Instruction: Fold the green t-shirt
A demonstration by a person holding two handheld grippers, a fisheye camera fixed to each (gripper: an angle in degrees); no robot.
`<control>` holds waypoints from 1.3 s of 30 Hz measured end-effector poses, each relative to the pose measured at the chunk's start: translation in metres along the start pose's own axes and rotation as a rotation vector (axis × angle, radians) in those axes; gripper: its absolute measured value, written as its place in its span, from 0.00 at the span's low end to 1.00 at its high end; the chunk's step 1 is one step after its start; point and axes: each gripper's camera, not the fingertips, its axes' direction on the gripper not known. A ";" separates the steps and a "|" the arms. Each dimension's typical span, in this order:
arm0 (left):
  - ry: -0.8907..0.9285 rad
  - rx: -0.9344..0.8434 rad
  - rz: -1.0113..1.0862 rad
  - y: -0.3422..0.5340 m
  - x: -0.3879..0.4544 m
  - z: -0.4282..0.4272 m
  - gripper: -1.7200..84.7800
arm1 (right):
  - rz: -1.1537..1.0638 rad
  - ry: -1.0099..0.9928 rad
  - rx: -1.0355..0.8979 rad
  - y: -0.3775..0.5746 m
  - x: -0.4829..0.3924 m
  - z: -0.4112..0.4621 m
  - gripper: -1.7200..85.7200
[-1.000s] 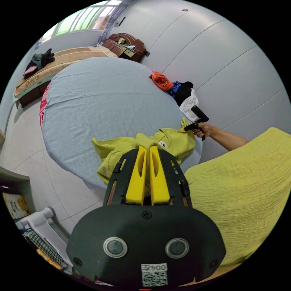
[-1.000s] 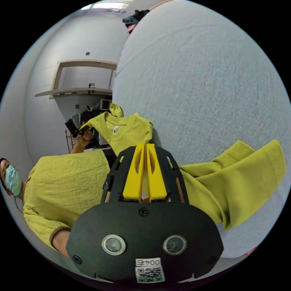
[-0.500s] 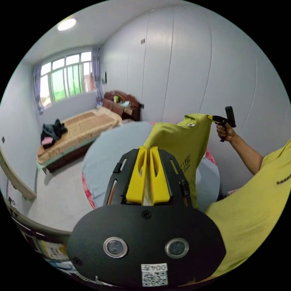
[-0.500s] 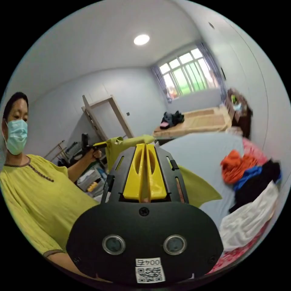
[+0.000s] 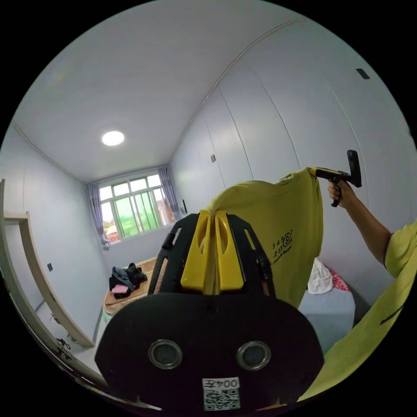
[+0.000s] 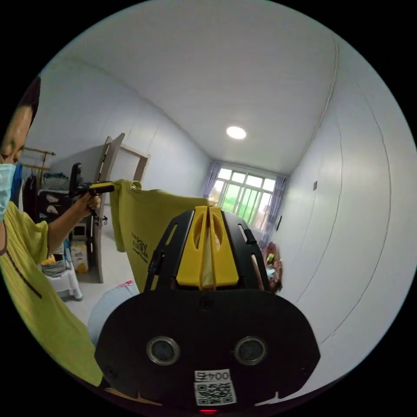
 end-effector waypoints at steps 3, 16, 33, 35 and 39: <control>-0.006 0.058 0.013 -0.006 0.016 -0.038 0.04 | -0.030 0.024 0.030 -0.014 -0.021 -0.026 0.01; -0.114 0.011 0.194 -0.030 0.076 -0.074 0.04 | -0.006 -0.019 0.076 -0.013 -0.040 -0.073 0.01; 0.145 -0.464 0.142 0.111 -0.033 0.275 0.05 | 0.128 0.144 -0.471 0.191 0.010 0.291 0.01; 0.151 -0.517 0.128 0.140 -0.042 0.327 0.05 | 0.180 0.152 -0.537 0.233 0.025 0.343 0.01; 0.034 -0.636 0.070 0.220 -0.056 0.449 0.07 | 0.260 0.312 -0.671 0.328 0.058 0.443 0.02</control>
